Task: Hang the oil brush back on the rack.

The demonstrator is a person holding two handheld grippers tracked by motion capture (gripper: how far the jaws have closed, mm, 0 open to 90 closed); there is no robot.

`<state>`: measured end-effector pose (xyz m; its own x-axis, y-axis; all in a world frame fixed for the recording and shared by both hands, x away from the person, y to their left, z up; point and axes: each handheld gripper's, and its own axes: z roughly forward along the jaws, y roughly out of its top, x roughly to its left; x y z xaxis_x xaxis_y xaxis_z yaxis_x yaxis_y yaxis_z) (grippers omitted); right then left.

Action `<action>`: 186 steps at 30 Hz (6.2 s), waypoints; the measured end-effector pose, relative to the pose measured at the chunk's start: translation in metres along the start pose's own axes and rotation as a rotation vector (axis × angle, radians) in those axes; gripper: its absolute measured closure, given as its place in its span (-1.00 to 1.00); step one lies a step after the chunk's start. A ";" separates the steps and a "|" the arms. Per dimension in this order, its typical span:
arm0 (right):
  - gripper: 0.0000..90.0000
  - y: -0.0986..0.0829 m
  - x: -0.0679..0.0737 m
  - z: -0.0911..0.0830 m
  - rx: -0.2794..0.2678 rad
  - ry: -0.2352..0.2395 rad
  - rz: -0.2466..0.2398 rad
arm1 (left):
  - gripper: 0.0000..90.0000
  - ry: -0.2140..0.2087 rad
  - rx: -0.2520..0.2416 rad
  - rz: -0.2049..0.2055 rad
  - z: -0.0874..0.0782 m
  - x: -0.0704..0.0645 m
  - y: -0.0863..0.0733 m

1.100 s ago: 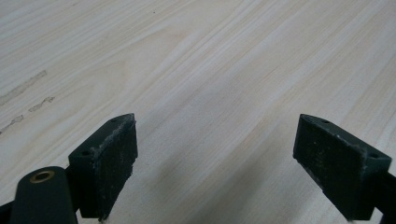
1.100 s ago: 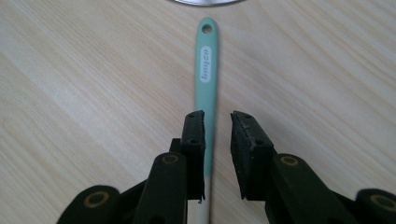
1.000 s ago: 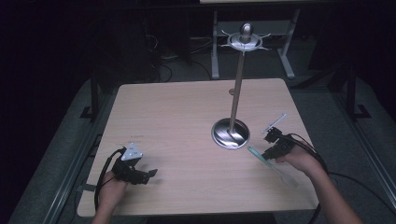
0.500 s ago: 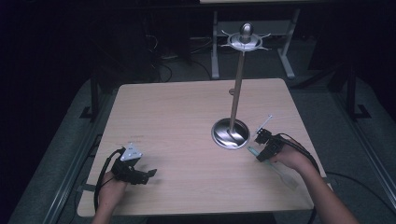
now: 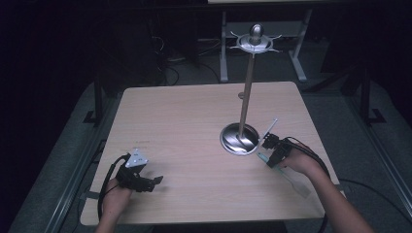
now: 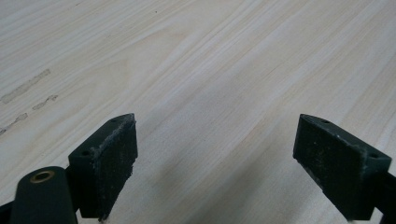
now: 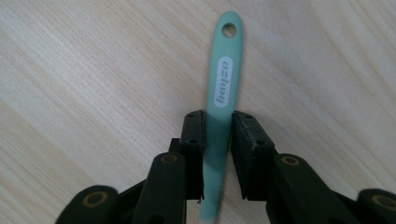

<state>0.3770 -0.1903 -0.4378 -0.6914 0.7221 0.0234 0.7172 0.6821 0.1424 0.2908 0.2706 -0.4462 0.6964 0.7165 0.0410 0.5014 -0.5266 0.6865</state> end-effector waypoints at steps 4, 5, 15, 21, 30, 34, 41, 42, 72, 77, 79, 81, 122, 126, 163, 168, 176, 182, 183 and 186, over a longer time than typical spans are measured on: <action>0.68 0.001 0.000 0.000 0.007 0.002 0.008 | -0.70 0.000 0.001 0.000 0.000 0.000 0.000; 0.69 0.001 -0.001 0.000 0.008 0.003 0.008 | -0.70 0.000 0.002 0.001 0.000 0.000 0.000; 0.72 0.001 0.001 0.000 0.008 -0.011 0.021 | -0.70 0.002 -0.001 -0.001 0.000 0.000 0.000; 0.72 -0.001 -0.001 -0.002 -0.014 -0.015 0.030 | -0.70 0.003 -0.001 -0.002 0.000 0.000 0.000; 0.72 -0.013 -0.008 -0.014 -0.108 0.019 0.047 | -0.70 0.003 0.000 -0.003 0.000 0.000 -0.001; 0.72 -0.020 -0.011 -0.024 -0.188 0.025 0.057 | -0.70 0.004 0.000 -0.003 0.000 0.000 -0.001; 0.72 -0.037 -0.013 -0.046 -0.360 0.016 0.072 | -0.70 0.003 0.001 -0.003 0.000 0.000 -0.001; 0.72 -0.040 -0.013 -0.048 -0.379 0.022 0.073 | -0.70 0.003 0.001 -0.003 0.000 0.000 -0.001; 0.72 -0.091 -0.018 -0.088 -0.822 0.069 0.129 | -0.70 0.007 0.007 0.009 0.000 0.000 -0.001; 0.71 -0.096 -0.020 -0.091 -0.856 0.080 0.134 | -0.70 0.006 0.007 0.010 0.000 0.000 -0.001; 0.71 -0.097 -0.019 -0.092 -0.861 0.083 0.131 | -0.70 0.005 0.007 0.008 0.000 0.000 -0.001; 0.71 -0.098 -0.019 -0.094 -0.867 0.080 0.126 | -0.70 0.006 0.007 0.009 0.000 0.000 -0.001; 0.71 -0.085 -0.018 -0.159 -1.036 0.055 0.069 | -0.70 0.005 0.008 -0.002 0.000 -0.001 0.000; 0.71 -0.082 -0.017 -0.166 -1.048 0.052 0.062 | -0.70 0.004 0.008 -0.004 0.000 -0.001 0.000; 0.71 -0.042 -0.021 -0.239 -1.127 0.032 -0.010 | -0.70 0.004 0.009 -0.004 0.000 -0.001 0.000; 0.71 -0.037 -0.021 -0.244 -1.126 0.026 -0.019 | -0.70 0.003 0.007 -0.002 0.000 -0.001 0.000; 0.71 -0.029 -0.019 -0.250 -1.123 0.018 -0.034 | -0.70 0.003 0.007 -0.002 0.001 -0.002 0.000; 0.71 -0.025 -0.018 -0.253 -1.120 0.013 -0.044 | -0.70 0.002 0.005 -0.005 0.000 -0.002 0.000; 0.71 -0.024 -0.018 -0.253 -1.118 0.015 -0.043 | -0.70 0.001 0.006 -0.005 0.000 -0.002 0.000; 0.71 -0.022 -0.018 -0.253 -1.117 0.018 -0.043 | -0.70 0.001 0.006 -0.005 0.001 -0.002 0.000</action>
<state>0.3512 -0.2476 -0.1911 -0.7213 0.6925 0.0104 0.2182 0.2129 0.9524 0.2898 0.2694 -0.4470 0.6936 0.7193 0.0384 0.5076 -0.5259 0.6825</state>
